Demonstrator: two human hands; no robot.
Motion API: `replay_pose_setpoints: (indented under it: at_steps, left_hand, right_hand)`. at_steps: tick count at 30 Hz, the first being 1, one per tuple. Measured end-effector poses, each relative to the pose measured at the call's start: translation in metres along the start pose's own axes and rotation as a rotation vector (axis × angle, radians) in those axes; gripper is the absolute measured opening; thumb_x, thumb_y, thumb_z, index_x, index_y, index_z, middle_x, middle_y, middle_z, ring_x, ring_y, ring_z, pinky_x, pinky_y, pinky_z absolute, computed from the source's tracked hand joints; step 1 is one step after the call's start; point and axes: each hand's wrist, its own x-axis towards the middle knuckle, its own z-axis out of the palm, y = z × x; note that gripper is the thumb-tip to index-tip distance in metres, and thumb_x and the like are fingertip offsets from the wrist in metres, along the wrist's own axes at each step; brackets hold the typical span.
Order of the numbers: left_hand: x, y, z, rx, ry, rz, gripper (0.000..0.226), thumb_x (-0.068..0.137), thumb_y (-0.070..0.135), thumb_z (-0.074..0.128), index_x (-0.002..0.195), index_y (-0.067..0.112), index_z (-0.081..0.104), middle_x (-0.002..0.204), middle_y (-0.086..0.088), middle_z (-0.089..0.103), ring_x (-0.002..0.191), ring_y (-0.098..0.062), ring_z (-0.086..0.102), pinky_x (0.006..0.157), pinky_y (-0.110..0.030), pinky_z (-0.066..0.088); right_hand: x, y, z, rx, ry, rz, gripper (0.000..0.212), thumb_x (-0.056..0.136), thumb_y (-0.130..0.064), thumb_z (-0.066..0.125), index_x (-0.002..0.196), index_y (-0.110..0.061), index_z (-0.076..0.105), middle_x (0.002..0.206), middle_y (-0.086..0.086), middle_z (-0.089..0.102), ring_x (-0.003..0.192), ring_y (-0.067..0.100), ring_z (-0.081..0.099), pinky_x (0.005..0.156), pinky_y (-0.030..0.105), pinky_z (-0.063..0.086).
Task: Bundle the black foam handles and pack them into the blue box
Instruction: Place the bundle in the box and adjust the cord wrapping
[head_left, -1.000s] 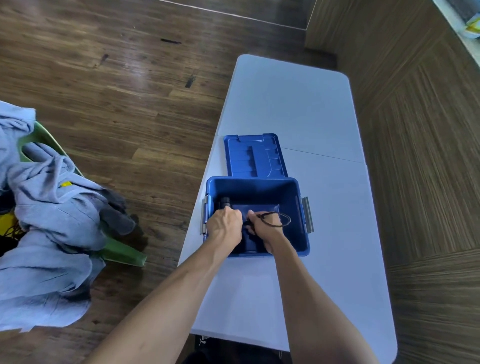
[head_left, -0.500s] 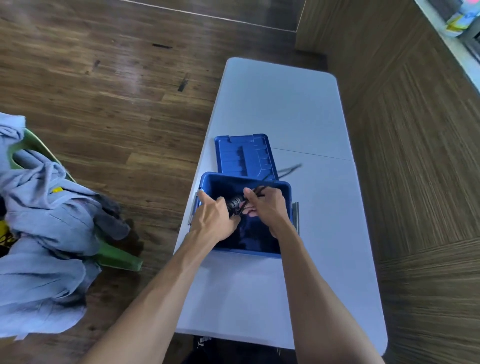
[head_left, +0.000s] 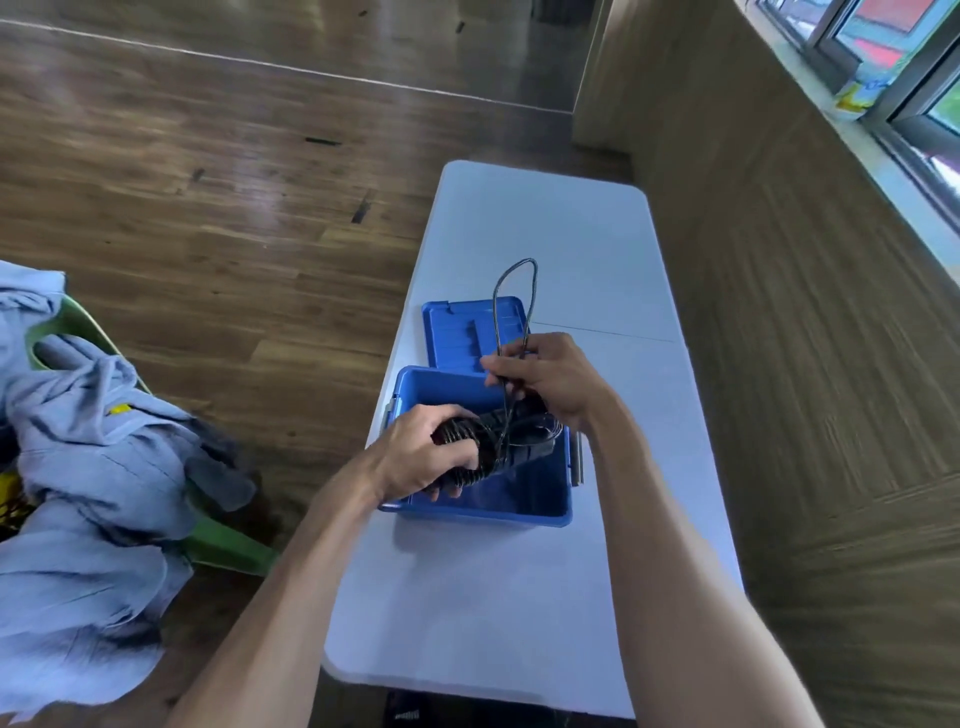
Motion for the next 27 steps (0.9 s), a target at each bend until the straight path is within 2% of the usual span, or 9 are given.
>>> replay_pose_setpoints:
  at_steps: [4,10,12,15,17,19,20,22,27]
  left_hand:
    - [-0.004,0.008,0.007,0.063,0.090,0.018,0.054,0.066,0.067,0.084,0.093,0.021,0.072,0.072,-0.010,0.077,0.054,-0.028,0.072,0.043,-0.031,0.052]
    - [-0.004,0.007,0.005,0.090,0.055,0.064,0.035,0.074,0.053,0.085,0.085,0.020,0.077,0.069,-0.009,0.077,0.055,-0.033,0.072,0.048,-0.040,0.052]
    - [-0.005,0.005,0.004,0.026,0.030,0.087,0.028,0.077,0.047,0.082,0.087,0.022,0.078,0.069,-0.013,0.076,0.052,-0.029,0.069,0.048,-0.037,0.049]
    - [-0.005,0.005,0.007,-0.059,0.029,0.125,0.033,0.072,0.047,0.075,0.088,0.019,0.077,0.072,-0.019,0.075,0.052,-0.030,0.068,0.043,-0.029,0.045]
    - [-0.003,0.003,0.007,-0.101,0.049,0.161,0.035,0.072,0.046,0.073,0.087,0.015,0.077,0.072,-0.021,0.074,0.050,-0.031,0.067,0.039,-0.027,0.043]
    - [-0.001,-0.001,0.003,-0.130,0.074,0.185,0.034,0.073,0.044,0.071,0.084,0.012,0.077,0.069,-0.020,0.073,0.049,-0.032,0.066,0.041,-0.029,0.044]
    - [0.000,-0.003,0.001,-0.148,0.088,0.188,0.034,0.073,0.043,0.070,0.083,0.011,0.077,0.067,-0.020,0.073,0.048,-0.032,0.066,0.041,-0.028,0.043]
    - [-0.001,-0.007,-0.003,-0.198,0.117,0.187,0.035,0.073,0.042,0.070,0.084,0.010,0.077,0.067,-0.021,0.072,0.048,-0.033,0.066,0.039,-0.025,0.042]
    - [0.003,-0.009,-0.012,-0.369,0.253,0.191,0.025,0.077,0.034,0.071,0.069,0.011,0.073,0.067,-0.022,0.071,0.045,-0.034,0.064,0.030,-0.021,0.037]
  right_hand:
    - [-0.003,-0.005,-0.004,-0.104,-0.025,-0.026,0.025,0.082,-0.013,0.084,0.093,0.005,0.069,0.075,0.013,0.075,0.070,0.017,0.070,0.058,0.020,0.053]
    - [-0.009,0.005,-0.007,-0.090,-0.128,0.127,0.020,0.081,-0.015,0.084,0.070,-0.008,0.069,0.066,0.006,0.070,0.060,0.018,0.057,0.055,0.023,0.049]
    - [-0.010,0.009,-0.008,-0.035,-0.144,0.190,0.014,0.082,-0.014,0.083,0.082,-0.006,0.071,0.074,0.009,0.071,0.058,0.015,0.064,0.056,0.025,0.054]
    - [-0.010,0.023,-0.007,-0.006,-0.150,0.245,0.043,0.085,-0.018,0.080,0.119,0.000,0.063,0.086,0.003,0.074,0.073,0.012,0.073,0.077,0.030,0.060]
    - [-0.012,0.035,-0.001,0.078,-0.156,0.273,0.031,0.104,-0.031,0.054,0.119,-0.005,0.060,0.096,-0.005,0.071,0.075,-0.001,0.073,0.079,0.021,0.058]
    - [-0.012,0.047,0.008,0.248,-0.095,0.311,0.055,0.109,-0.052,0.026,0.111,-0.014,0.066,0.097,0.002,0.074,0.078,0.008,0.075,0.073,0.029,0.058]
    - [-0.013,0.050,0.011,0.313,-0.097,0.280,0.049,0.109,-0.049,0.031,0.115,-0.017,0.068,0.098,0.009,0.074,0.081,0.016,0.075,0.072,0.032,0.057]
    - [-0.012,0.048,0.020,0.338,-0.099,0.159,0.026,0.107,-0.020,0.047,0.122,-0.013,0.067,0.105,0.018,0.069,0.083,0.021,0.072,0.072,0.033,0.057]
    - [-0.014,0.057,0.039,0.189,-0.112,0.086,0.017,0.102,-0.007,0.050,0.092,-0.002,0.063,0.084,0.013,0.059,0.070,0.015,0.052,0.066,0.029,0.042]
